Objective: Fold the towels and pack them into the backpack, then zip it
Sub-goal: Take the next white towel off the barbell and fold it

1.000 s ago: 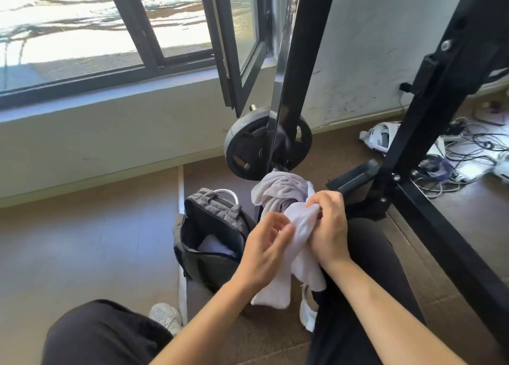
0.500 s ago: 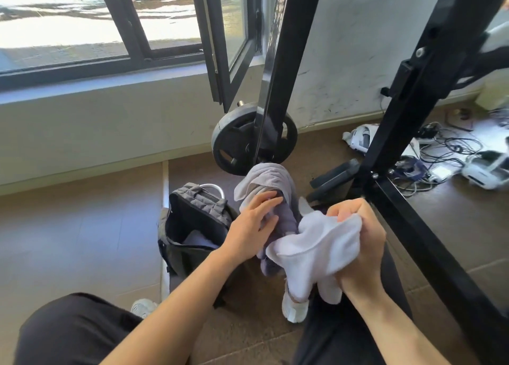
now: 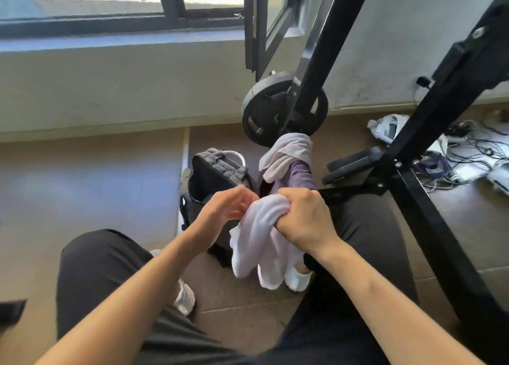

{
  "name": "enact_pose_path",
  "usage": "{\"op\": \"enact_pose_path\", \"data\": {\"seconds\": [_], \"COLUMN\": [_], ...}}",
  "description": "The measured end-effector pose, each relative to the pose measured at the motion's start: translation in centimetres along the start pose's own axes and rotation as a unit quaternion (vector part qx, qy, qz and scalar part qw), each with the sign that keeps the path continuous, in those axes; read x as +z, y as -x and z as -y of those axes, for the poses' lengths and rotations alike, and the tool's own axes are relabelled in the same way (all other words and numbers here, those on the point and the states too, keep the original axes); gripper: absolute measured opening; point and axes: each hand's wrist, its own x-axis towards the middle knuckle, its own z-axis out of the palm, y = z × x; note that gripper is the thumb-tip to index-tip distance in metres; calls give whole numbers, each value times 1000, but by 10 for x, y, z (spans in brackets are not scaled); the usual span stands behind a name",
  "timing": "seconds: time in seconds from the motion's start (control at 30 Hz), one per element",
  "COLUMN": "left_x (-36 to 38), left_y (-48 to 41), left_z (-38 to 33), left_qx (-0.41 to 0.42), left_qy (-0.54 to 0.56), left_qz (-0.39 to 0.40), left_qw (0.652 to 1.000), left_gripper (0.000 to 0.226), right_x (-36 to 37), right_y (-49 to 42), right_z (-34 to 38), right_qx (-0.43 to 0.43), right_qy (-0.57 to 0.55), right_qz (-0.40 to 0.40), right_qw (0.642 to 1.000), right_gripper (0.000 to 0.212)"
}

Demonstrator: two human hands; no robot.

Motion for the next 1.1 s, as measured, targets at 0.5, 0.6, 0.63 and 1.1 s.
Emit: {"op": "enact_pose_path", "data": {"seconds": [0.5,0.6,0.63,1.1], "left_x": [-73,-67,-63,-44], "left_y": [42,41,45,66], "left_z": [35,68,78,83], "left_qx": [98,-5,-53,-331], "left_qy": [-308,-355,-305,53], "left_qz": [-324,-371,-375,-109], "left_qw": [889,858,874,936], "left_gripper": [26,51,56,51], "right_x": [59,58,56,33], "right_y": [-5,-2,-1,-11], "right_z": [15,21,21,-5], "right_qx": [142,196,211,252], "right_qy": [-345,-453,-491,-583], "right_qz": [436,423,408,315], "right_qw": [819,760,740,705], "right_gripper": [41,39,37,63]}}
